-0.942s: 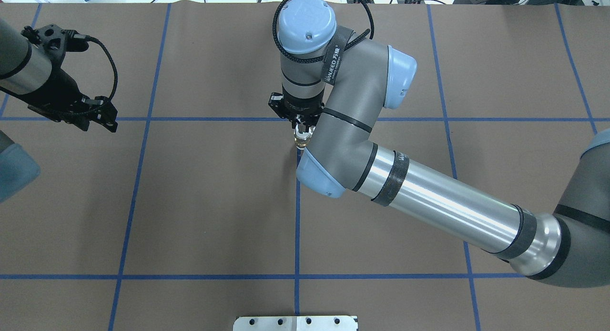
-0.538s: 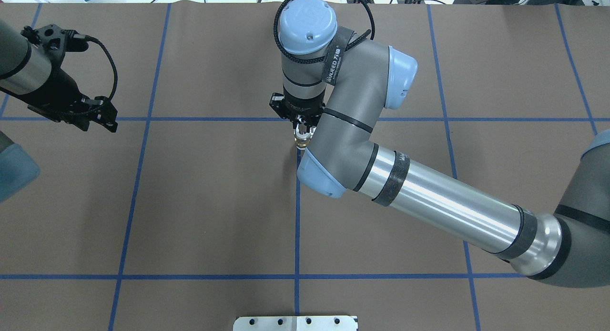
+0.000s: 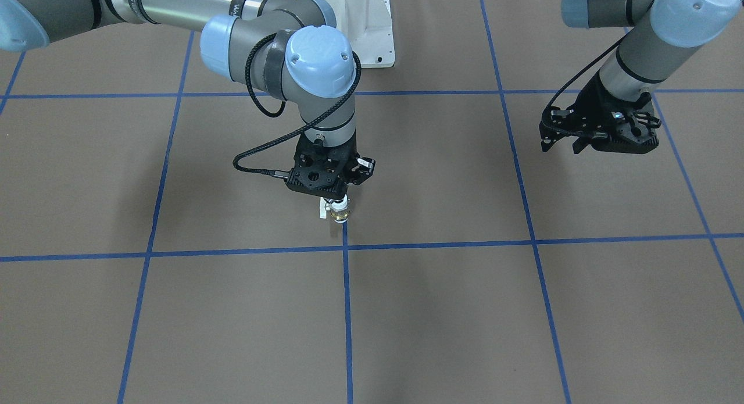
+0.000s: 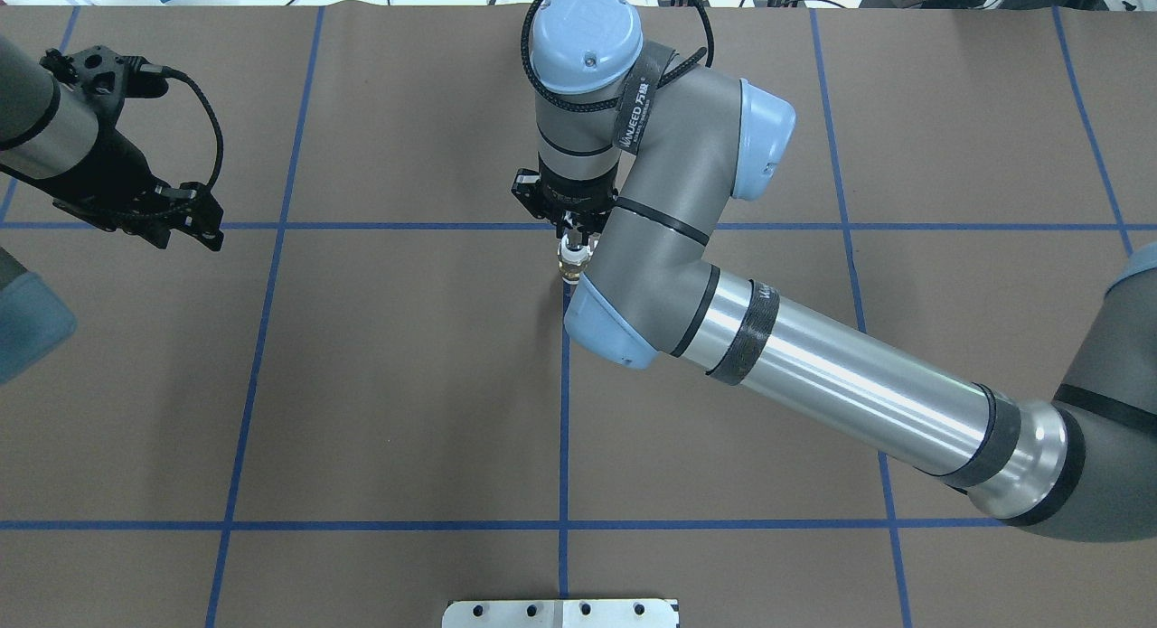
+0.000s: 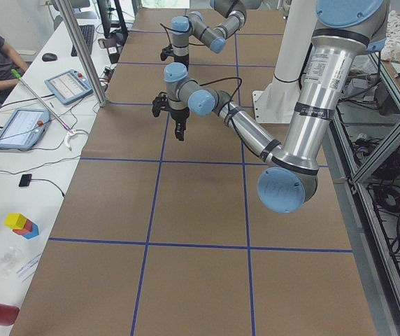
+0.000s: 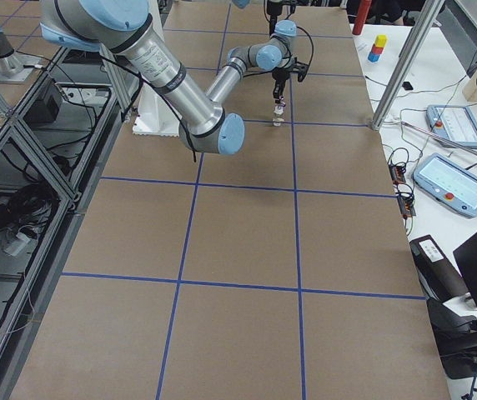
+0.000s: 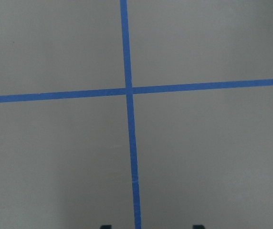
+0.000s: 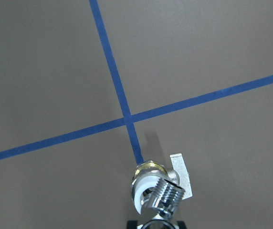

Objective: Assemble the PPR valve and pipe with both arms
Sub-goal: 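Lower and press the chrome fitting into the valve top with the right gripper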

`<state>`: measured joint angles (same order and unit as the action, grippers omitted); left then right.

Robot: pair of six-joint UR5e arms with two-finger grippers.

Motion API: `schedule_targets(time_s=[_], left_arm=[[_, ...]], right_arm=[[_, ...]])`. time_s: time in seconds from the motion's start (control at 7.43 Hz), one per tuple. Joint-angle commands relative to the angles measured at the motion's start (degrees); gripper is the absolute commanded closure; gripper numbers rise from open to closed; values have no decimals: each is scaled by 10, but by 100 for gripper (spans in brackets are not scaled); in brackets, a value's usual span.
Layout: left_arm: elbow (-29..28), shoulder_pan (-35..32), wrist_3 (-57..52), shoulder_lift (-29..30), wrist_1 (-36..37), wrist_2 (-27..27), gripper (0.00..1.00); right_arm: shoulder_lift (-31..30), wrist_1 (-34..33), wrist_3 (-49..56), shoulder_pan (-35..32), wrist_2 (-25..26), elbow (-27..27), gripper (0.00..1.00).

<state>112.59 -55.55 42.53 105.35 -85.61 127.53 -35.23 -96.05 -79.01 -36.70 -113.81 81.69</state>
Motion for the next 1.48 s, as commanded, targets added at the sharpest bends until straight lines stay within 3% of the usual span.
schedule_targets(time_s=[0.0,1.35], left_arm=[[1,0,0,1,0,0,35],[2,0,3,3,0,1,35]], right_arm=[[-2,2,0,0,1,-1,100],[3,3,-1,0,-2,-10,100]])
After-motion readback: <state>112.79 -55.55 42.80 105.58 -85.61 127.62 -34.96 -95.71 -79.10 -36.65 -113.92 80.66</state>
